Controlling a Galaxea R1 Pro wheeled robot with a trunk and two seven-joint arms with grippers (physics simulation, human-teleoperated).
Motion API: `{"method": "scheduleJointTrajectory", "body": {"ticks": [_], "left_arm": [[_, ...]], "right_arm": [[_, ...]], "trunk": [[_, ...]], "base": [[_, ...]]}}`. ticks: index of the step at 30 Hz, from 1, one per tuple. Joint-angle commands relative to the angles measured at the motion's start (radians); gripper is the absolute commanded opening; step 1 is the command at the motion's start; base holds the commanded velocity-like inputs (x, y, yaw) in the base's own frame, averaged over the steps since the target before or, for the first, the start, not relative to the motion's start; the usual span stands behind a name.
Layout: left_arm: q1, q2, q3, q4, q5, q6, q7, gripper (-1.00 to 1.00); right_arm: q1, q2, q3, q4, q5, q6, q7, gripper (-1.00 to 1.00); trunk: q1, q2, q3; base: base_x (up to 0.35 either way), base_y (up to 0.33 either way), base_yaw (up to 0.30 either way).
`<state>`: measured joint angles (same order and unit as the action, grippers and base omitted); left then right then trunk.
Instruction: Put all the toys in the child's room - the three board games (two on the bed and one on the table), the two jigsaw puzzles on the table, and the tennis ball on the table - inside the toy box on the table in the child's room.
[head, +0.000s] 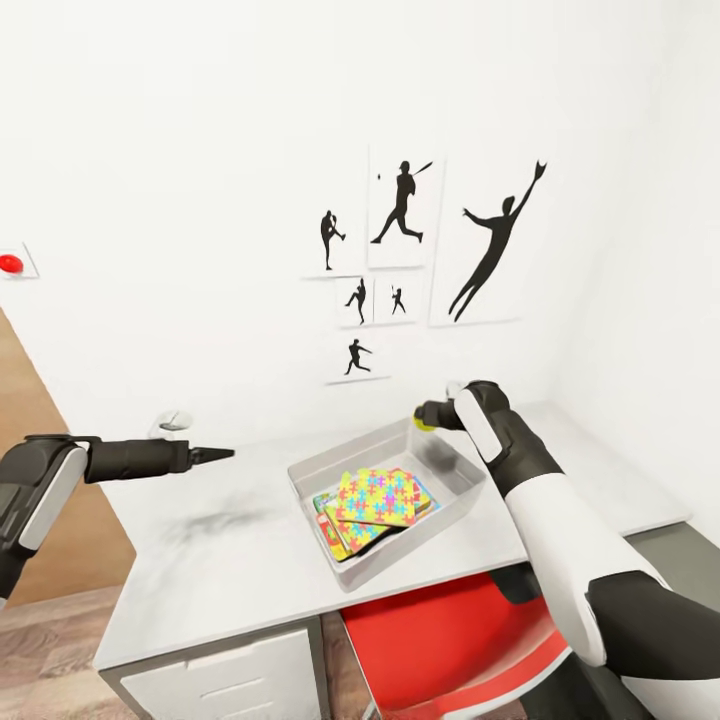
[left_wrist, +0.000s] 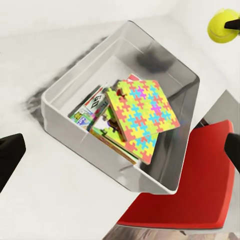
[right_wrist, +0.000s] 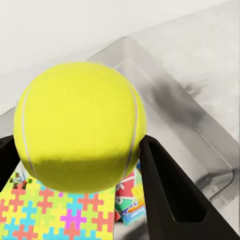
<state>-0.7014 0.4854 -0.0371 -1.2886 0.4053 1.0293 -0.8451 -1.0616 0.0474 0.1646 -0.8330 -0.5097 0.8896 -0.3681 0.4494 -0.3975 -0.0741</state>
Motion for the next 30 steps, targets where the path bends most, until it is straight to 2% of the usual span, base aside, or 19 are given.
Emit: {"method": "scheduleJointTrajectory", "body": {"ticks": [1, 25, 27, 30], "left_arm": [[-0.001, 0.001, 0.003, 0.001, 0.000, 0.004, -0.005, 1.00], [-0.001, 0.001, 0.016, 0.004, -0.002, 0.005, -0.009, 1.00], [-0.001, 0.001, 0.016, 0.004, -0.002, 0.005, -0.009, 1.00], [-0.001, 0.001, 0.016, 0.005, -0.002, 0.005, -0.009, 1.00]], "right_arm": [[-0.001, -0.001, 0.002, 0.007, -0.014, 0.001, -0.013, -1.00], [-0.003, -0.007, 0.003, 0.071, -0.006, -0.001, -0.013, -1.00], [-0.005, -0.009, 0.002, 0.072, 0.001, -0.001, -0.014, -1.00], [-0.014, -0.020, 0.000, 0.073, 0.045, -0.001, -0.014, -1.00]], "trunk": [[0.001, -0.003, -0.004], [0.001, -0.003, -0.043], [0.001, -0.003, -0.047], [0.001, -0.003, -0.052]], "base": [[0.000, 0.000, 0.000], [0.000, 0.000, 0.000], [0.000, 0.000, 0.000], [0.000, 0.000, 0.000]]}}
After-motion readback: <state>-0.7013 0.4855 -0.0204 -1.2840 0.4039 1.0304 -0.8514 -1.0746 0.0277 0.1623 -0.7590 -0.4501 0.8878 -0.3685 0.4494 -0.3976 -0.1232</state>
